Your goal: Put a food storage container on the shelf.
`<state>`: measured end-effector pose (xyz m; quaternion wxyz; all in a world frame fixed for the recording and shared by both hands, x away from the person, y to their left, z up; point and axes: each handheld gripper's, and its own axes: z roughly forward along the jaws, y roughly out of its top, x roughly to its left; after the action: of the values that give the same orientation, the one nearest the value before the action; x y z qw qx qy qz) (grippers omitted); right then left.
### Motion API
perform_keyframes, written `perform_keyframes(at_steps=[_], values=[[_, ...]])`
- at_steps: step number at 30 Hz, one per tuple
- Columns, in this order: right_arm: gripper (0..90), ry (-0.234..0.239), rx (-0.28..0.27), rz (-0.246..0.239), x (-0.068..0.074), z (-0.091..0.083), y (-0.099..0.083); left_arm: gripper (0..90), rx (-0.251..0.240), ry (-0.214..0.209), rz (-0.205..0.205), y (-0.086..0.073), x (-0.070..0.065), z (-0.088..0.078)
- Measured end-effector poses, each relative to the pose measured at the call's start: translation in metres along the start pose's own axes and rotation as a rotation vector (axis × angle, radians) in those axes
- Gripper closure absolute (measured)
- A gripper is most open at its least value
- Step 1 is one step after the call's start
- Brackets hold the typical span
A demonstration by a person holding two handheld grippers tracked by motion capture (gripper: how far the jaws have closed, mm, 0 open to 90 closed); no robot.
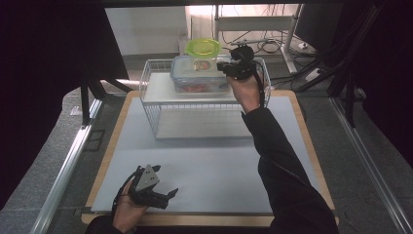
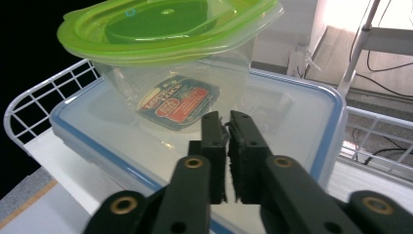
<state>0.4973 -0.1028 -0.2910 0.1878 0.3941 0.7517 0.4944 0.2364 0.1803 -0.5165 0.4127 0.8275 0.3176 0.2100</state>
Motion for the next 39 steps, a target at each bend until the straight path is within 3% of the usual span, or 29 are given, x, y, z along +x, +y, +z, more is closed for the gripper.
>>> perform_keyframes(at_steps=[14,26,39], values=[[45.7,0.074,0.000,-0.070,0.011,-0.033,-0.021,3.0,-0.003,0.000,-0.001,0.000,-0.001,0.000],[32.2,0.115,0.022,-0.122,0.022,-0.066,-0.053,3.0,0.005,-0.004,-0.001,0.001,-0.003,0.001],[19.6,0.135,0.041,-0.154,0.027,-0.079,-0.087,3.2,0.018,-0.009,0.005,0.001,-0.003,0.002]])
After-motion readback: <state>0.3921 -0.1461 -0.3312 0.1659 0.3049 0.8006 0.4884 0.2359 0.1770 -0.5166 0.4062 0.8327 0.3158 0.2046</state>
